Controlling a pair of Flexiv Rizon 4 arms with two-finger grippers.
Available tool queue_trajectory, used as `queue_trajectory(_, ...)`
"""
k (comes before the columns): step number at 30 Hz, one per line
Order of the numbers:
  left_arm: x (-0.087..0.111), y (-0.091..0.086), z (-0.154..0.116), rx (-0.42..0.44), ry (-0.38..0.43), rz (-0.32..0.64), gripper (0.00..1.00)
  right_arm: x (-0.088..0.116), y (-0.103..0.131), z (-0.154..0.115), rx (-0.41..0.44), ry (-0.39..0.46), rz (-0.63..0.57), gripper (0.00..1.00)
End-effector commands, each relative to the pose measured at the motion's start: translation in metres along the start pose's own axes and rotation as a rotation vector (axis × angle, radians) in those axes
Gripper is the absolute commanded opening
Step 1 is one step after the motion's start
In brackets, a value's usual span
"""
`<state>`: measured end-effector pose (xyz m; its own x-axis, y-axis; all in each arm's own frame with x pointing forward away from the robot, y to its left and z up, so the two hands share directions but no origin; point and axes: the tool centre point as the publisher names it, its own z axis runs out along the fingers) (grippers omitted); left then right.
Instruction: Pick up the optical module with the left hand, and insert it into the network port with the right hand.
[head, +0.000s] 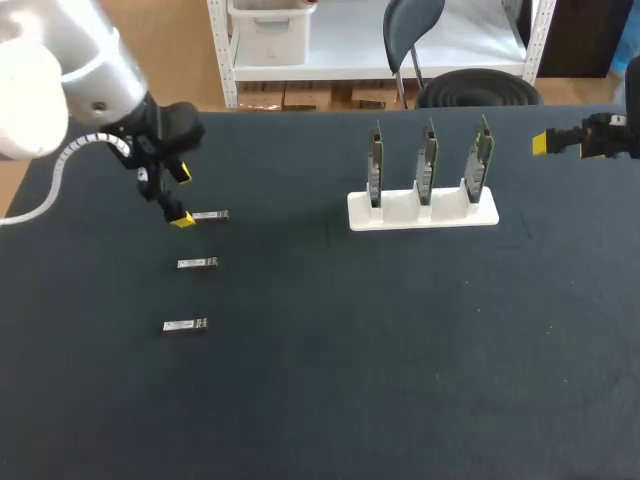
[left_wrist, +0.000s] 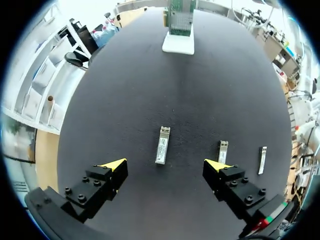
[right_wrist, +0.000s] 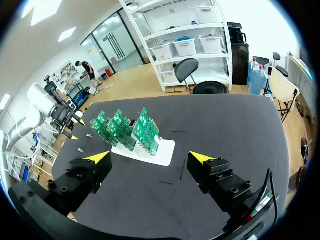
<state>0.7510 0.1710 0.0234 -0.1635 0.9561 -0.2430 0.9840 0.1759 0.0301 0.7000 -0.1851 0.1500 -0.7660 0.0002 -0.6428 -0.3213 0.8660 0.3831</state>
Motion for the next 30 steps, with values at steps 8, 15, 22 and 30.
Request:
queue_trajectory(8,0.003,-0.006,0.024,-0.027,0.071,0.033,1.00,0.000,0.000,0.000,0.000,0.000,0.000,1.00)
queue_trajectory(15,0.000,-0.003,0.032,-0.030,0.096,0.057,1.00,0.000,0.000,0.000,0.000,0.000,0.000,1.00)
queue_trajectory(22,-0.004,0.001,0.036,-0.033,0.113,0.074,1.00,0.000,0.000,0.000,0.000,0.000,0.000,1.00)
queue_trajectory(30,-0.001,0.002,0.041,-0.023,0.148,0.092,1.00,0.000,0.000,0.000,0.000,0.000,0.000,1.00)
